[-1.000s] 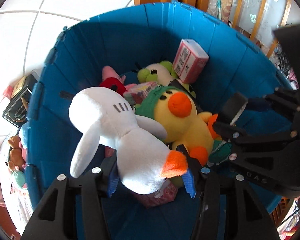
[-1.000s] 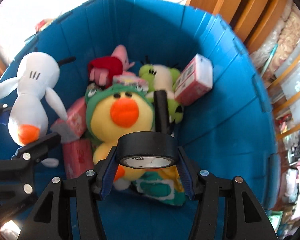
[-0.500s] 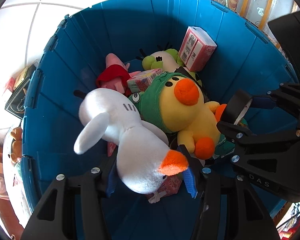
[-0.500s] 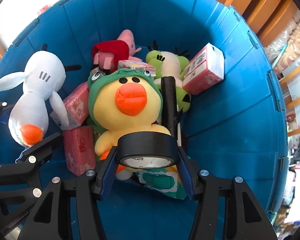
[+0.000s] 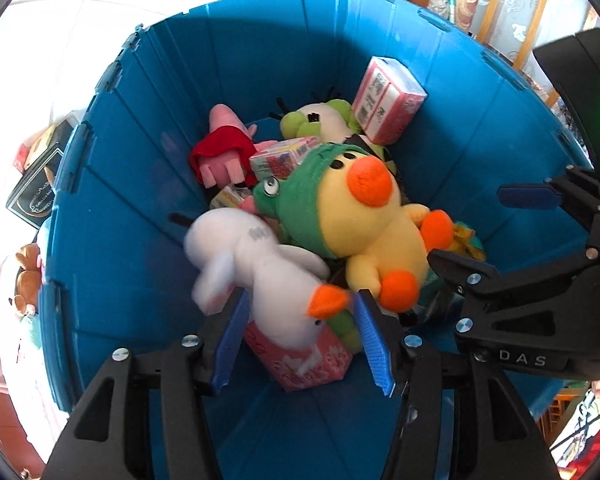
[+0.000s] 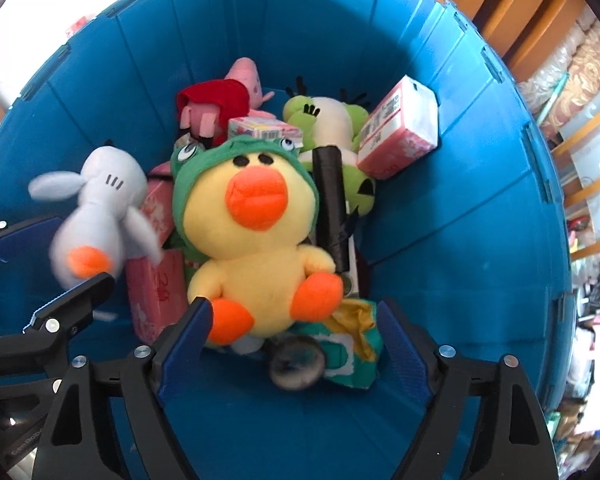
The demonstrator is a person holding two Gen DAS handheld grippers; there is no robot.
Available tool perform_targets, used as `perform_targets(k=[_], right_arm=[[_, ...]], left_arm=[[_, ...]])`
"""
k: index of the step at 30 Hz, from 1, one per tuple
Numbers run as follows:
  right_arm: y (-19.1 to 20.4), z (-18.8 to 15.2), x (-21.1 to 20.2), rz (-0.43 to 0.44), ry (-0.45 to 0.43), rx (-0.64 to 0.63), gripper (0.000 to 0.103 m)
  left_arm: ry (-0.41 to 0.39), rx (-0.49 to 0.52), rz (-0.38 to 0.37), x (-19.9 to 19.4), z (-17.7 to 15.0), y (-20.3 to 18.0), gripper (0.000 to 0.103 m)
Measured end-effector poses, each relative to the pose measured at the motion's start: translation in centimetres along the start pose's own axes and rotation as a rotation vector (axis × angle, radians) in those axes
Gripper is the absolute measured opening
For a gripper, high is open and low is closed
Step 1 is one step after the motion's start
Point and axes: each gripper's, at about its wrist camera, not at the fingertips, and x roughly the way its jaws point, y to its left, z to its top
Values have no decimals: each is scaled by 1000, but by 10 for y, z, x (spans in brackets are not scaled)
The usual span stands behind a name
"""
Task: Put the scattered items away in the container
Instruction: 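Open both tools to drop the goose and tape roll into the crate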
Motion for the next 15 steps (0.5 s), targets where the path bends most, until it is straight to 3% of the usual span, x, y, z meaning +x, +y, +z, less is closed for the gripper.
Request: perform_targets(k=[8,15], right_arm=[[-3,-22,-22,3,-38,9,84],[-2,-42,-58,47,-129,26,84]], left_arm=[[-76,14,-35,-30,-18,-9,53],[-169,15,-46,-64,-38,-5,53]])
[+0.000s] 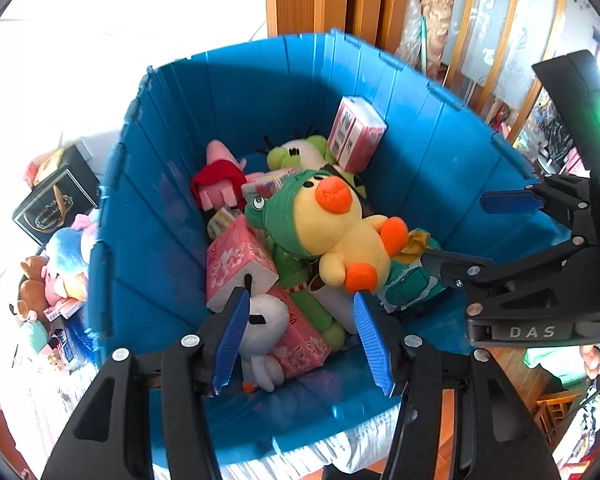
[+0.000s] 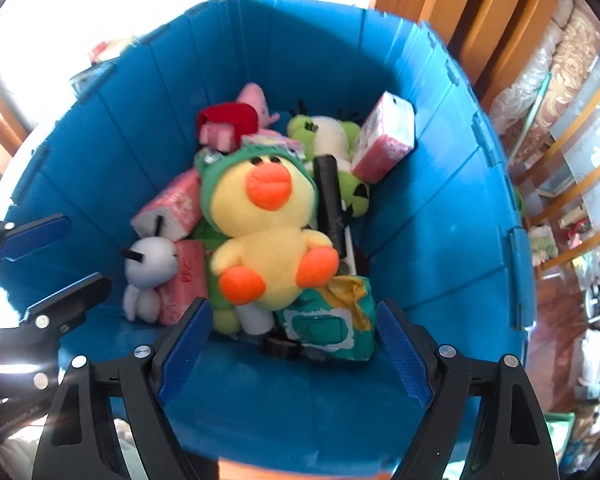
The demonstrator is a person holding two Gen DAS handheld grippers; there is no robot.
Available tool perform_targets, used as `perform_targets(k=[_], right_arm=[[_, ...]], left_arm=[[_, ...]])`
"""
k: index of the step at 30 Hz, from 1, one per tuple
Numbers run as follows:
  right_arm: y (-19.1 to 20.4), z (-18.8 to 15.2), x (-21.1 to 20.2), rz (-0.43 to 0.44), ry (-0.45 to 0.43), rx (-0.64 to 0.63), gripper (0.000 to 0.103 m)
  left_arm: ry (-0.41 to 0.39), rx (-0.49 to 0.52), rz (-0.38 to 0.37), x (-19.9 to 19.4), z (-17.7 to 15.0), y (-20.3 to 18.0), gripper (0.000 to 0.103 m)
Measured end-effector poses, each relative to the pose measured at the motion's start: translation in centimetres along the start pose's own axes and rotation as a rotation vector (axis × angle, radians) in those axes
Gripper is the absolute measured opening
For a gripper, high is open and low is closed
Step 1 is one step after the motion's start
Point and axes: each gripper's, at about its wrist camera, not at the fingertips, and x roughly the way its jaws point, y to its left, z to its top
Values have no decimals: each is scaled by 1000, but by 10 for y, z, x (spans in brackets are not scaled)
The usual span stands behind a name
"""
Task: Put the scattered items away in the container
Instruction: 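Open both tools to drop the goose and tape roll into the crate, then withdraw both tools from the crate back toward the pile on the bed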
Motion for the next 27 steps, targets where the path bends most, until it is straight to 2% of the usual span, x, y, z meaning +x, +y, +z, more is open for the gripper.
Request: perform_targets(k=[4,12,19,27], right_arm=[[9,-7,-21,34,-56,4,85],[41,-19,-57,88,-163,-34,85],[91,-8,-73,147,-229,-82,85],[190,12,-75,214,-262,-144,86]], left_arm=[[-39,-8,-7,-22,-10,7,54],[-160,-53,42,-65,-32,40,54],[-182,-150,70,-85,-61,103,54],[-209,-234,140,-111,-117,200,54]])
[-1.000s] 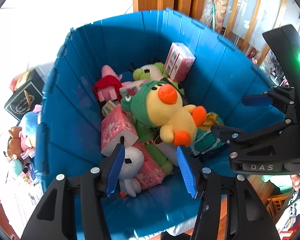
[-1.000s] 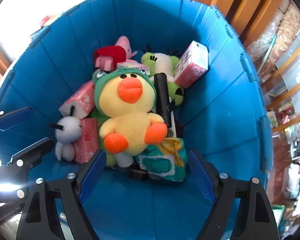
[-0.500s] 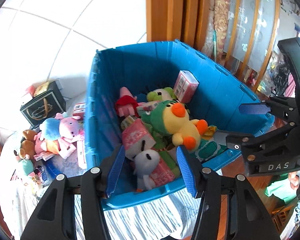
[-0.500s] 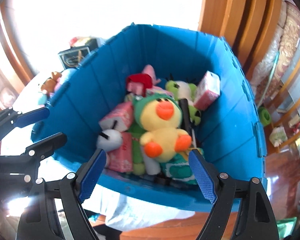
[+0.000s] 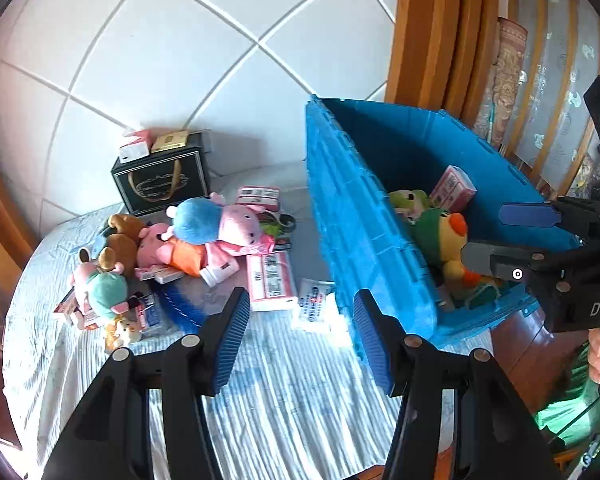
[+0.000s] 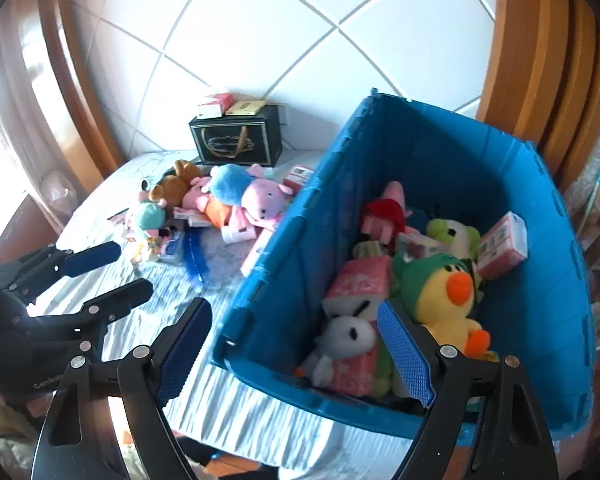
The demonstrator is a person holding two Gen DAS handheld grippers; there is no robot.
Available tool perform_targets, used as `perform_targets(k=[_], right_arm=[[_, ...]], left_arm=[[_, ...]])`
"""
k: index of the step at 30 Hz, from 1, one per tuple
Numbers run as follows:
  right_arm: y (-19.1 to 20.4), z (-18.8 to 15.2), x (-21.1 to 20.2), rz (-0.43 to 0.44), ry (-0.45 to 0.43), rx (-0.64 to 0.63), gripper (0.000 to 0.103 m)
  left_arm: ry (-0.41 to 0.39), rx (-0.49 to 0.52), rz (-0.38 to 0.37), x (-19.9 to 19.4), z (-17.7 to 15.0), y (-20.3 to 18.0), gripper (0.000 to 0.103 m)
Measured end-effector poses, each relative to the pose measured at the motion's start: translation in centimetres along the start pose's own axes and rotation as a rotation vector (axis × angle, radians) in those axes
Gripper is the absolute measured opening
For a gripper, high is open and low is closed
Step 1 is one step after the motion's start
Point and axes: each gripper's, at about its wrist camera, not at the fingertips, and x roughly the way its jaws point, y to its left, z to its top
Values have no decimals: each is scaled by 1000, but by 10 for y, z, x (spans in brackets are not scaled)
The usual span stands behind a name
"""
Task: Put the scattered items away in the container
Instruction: 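Withdraw both tools from the crate back toward the pile on the bed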
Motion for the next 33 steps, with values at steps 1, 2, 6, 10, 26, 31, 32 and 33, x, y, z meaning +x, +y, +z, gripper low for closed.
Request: perform_targets(k=[1,2,6,10,26,31,32,33], right_arm=[[15,4,3,5,-1,-8,86],[30,9,7,14,-3,-16,86],[90,23,24,44,-6,-38,86],[141,33,47,81,-3,-26,86],[217,51,185,159,31,-12,86],[223,42,246,232,64,18,86],[225,39,257,235,73,25,86],[227,35,270,235,90,34,86]], left_arm=[[0,-10,9,-2,-4,16,54],[0,-19,17,-4,-7,32,54],[0,-49,77,-7,-26,97,54],[35,-83,129,0,-41,157,54],[84,-297,311,66,-94,298,54],[130,-353,339,105,-122,312,54],[152,-362,336,115,-128,315,54],[174,-369,326,124,-133,317,54]])
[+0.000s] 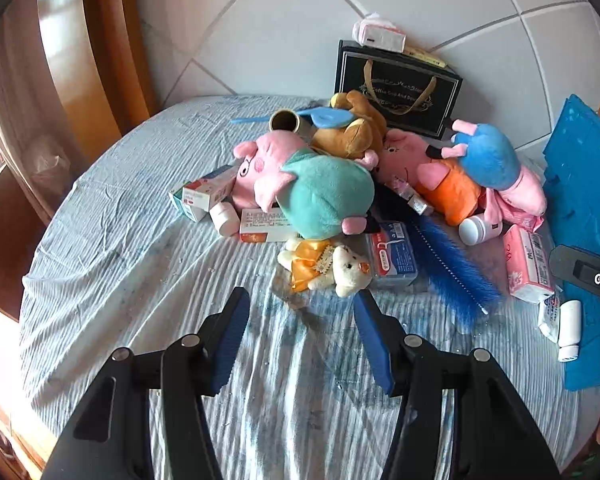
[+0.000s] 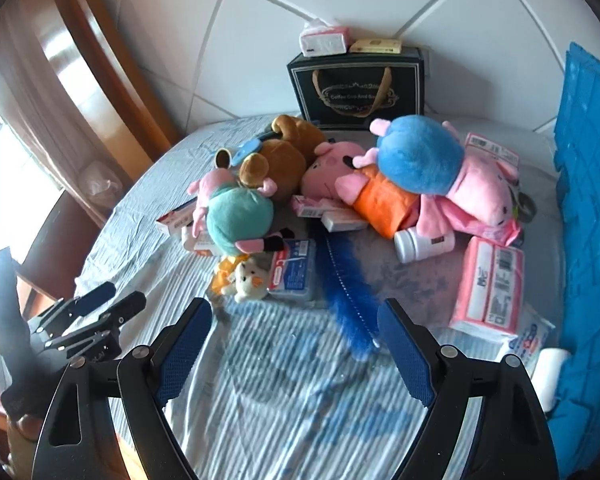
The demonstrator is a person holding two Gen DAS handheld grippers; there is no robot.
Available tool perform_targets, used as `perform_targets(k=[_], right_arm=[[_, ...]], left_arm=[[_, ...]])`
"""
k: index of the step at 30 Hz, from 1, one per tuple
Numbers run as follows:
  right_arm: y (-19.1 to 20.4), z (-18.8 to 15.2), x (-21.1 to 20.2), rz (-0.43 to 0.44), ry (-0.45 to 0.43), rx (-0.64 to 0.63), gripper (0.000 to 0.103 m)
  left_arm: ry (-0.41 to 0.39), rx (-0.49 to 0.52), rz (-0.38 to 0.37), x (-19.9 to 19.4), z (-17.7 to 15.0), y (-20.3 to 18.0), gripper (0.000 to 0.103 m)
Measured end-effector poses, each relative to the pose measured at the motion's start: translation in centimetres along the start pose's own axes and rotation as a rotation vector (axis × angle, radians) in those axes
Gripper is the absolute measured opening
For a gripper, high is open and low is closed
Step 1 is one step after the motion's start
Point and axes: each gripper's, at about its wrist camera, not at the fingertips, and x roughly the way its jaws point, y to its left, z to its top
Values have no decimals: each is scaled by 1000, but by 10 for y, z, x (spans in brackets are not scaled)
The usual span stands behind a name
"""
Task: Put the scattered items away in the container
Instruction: 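Withdraw both tools from the crate back toward the pile on the bed, then grasp the white bunny with yellow hat with the left tool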
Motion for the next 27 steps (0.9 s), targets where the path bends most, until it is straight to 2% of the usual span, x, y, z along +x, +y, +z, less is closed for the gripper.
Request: perform_targets(k=[6,10,16,22,27], right_arm=[[1,-16,57,-7,86,50,86],[-7,-21,76,-35,107,126,86],[-28,-22,90,-105,119,188,86],[-39,-24,106,-113,138,234,86],[-36,-16,118,-101,143,246,86]], left_arm=[[84,6,-29,54,-2,-2,54],[106,38,-32,89,10,-11,54],[143,28,-94,139,26,-25,54],[106,47,-128,151,34,-33,54],[115,67,-173,152,33,-22,54]])
